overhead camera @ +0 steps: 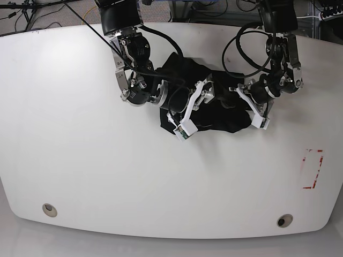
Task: Fold the T-shirt properly
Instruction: 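Lift the shirt with both grippers and fold it in half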
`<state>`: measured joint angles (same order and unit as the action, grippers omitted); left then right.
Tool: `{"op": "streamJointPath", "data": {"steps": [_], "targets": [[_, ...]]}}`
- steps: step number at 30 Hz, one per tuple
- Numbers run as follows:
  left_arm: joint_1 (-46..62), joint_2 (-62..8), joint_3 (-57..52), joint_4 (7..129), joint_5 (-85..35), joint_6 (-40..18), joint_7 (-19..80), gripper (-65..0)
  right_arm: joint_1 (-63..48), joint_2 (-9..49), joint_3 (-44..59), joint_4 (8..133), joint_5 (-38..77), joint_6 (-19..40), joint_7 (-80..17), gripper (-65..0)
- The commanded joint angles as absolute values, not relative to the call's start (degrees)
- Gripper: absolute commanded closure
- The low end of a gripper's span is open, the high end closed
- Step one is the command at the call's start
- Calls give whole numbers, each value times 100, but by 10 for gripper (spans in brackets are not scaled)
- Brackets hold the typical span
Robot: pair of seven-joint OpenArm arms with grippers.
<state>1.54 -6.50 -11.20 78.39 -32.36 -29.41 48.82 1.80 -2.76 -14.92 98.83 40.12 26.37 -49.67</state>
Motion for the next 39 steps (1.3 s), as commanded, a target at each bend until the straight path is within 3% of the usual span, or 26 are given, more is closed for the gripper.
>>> {"op": "streamJointPath", "data": {"steps": [1,12,20,28,39], "targets": [[303,-646,-1095,7943,-2888,-2730,5648,-226,154,-119,-1490,10308,4154,2633,-4831,-575],[400,-690,-1138,8910,-3864,-2703,5692,-312,48,453,-1385,11064,4163,2246,-4831,-575],[497,-769,-2000,9666,-4435,-2738,6026,-318,-163,778,-998,11178,4163,2290,-4831,-575],[514,-1569,-3231,10580,-5376,-2738,6132,-318,-365,1059,-980,11178,4163,2290,-4831,-575],[831,-2949,-5121,10527,-5622,-2738,6132,-317,-356,1042,-1525,11169,3960,2246,-4813,-575]]}}
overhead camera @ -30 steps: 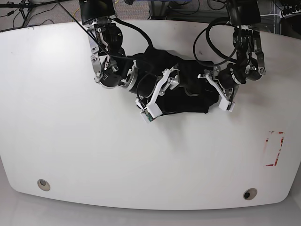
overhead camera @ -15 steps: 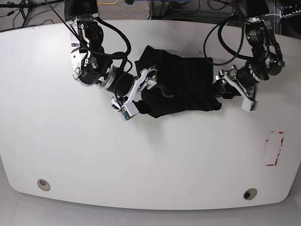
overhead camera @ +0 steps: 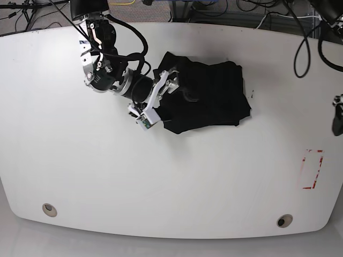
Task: Fold the T-shirt properly
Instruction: 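Lift the shirt with both grippers and fold it in half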
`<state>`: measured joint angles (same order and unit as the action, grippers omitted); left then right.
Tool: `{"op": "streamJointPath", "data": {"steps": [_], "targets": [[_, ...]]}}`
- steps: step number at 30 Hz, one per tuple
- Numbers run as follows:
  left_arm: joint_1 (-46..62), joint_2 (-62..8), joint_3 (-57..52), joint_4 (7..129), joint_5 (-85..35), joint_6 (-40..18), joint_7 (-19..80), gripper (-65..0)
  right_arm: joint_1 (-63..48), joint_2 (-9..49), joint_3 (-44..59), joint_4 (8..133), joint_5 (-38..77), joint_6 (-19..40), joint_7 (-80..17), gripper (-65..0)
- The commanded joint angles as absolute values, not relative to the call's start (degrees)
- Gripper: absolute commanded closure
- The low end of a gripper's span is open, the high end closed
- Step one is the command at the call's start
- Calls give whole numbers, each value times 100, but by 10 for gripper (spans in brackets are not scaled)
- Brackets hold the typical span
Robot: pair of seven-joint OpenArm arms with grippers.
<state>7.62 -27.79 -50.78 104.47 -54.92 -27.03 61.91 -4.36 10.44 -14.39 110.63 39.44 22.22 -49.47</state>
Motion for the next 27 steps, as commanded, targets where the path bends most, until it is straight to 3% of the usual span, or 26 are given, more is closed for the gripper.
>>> {"op": "streamJointPath", "data": {"steps": [1,5,8,13,17,20,24,27], "targets": [[892,-3029,-5121,10536,-5640,-2738,6132,-317,-303,1024,-1604,11169,3837,2246,-4804,-575],[1103,-3099,-4901,10712,-5648,-2738,6132,-314,-75,963,-1648,11152,3310,2246,-4796,-572],[1226,-2949,-4488,10967,-5631,-2738,6132,-314,101,910,-1622,11090,2853,2290,-4796,-531],[1226,-2246,-3618,11108,-5455,-2695,6123,-311,549,927,-1622,10765,2264,2308,-4787,-335],[1235,-1657,-2879,11108,-4769,-2695,6105,-311,866,927,-1622,10378,2088,2580,-4576,-152],[1235,-1262,-2378,11116,-4163,-2712,6105,-311,1015,927,-1622,10018,2053,2791,-4338,-52],[1235,-716,-1947,11125,-3609,-2712,6097,-301,1191,910,-1631,9525,2044,2897,-4110,-27],[1235,-356,-1798,11125,-3354,-2721,6097,-246,1262,901,-1648,9051,2044,2897,-3785,-27]]}}
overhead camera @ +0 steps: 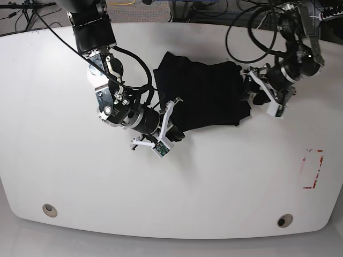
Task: Fold the T-shirt properly
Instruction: 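Lift the shirt with both grippers and fold it in half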
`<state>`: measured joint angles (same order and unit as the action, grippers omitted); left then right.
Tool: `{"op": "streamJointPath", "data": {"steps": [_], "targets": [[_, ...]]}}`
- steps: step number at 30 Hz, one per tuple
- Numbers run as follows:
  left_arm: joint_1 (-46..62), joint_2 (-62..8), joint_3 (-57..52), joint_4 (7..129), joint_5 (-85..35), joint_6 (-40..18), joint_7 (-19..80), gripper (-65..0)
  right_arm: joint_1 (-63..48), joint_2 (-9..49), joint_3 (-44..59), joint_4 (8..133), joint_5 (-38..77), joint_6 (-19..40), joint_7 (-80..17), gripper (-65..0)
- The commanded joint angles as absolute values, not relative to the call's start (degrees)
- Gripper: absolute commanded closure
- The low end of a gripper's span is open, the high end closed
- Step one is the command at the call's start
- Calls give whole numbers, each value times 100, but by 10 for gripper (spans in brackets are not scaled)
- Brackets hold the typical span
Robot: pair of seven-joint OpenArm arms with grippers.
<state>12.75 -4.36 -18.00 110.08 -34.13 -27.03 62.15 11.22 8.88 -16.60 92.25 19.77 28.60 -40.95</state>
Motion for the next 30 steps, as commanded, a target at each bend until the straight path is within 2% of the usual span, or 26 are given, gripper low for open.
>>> {"op": "streamJointPath", "data": {"steps": [1,5,15,24,30], "targets": [[1235,-215,-1745,11108,-3275,-2721,6097,-225,1262,901,-1648,8892,2044,2897,-3635,-27],[1244,163,-1534,11073,-2879,-2712,6097,-189,1253,892,-1648,8391,2044,2897,-3134,-27],[1033,505,-1112,10009,-1411,-2730,5859,-187,1042,1024,-1648,7380,1710,2914,-2053,-25],[479,-215,-1095,8787,-1024,-2730,5376,-189,382,1209,-1622,7451,1376,2914,-1727,-22],[13,-611,-998,8558,-1024,-2738,5367,-189,-119,1305,-1613,7767,1341,2879,-1719,-22]]}}
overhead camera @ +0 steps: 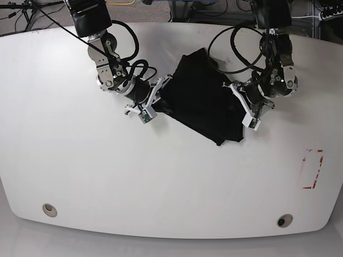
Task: Fold the T-shirt properly
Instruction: 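Lift the shirt with both grippers and fold it in half, then release the right gripper and press the folded bundle with the left gripper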
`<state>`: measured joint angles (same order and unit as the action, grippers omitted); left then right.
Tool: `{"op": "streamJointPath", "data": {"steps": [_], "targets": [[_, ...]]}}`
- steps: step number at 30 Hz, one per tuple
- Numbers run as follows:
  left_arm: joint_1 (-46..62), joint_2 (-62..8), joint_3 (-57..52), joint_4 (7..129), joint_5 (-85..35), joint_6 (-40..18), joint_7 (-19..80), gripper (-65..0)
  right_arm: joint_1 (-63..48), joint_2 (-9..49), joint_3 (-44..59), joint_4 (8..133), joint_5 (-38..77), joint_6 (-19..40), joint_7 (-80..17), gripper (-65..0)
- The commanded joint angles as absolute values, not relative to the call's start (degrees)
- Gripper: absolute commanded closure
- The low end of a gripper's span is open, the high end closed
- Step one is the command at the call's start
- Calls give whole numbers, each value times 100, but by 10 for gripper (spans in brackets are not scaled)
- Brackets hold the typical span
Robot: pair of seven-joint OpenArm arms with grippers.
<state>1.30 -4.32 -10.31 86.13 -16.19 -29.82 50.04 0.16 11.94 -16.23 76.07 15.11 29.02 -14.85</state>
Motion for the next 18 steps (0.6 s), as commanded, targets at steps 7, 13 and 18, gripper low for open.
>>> {"op": "streamJointPath", "data": {"steps": [7,13,18], "targets": [[-593,-1015,-356,8365,-1015,-2738,5367,-190,-848,1270,-1622,8488,1323,2800,-1727,-22],[-1024,-1068,-233,7952,-1015,-2738,5358,-190,-1262,840,-1648,8796,1165,2343,-1745,-22],[-1165,-1059,-242,8066,-1024,-2738,5385,-190,-1402,409,-1780,8813,611,2246,-1745,-22]]}}
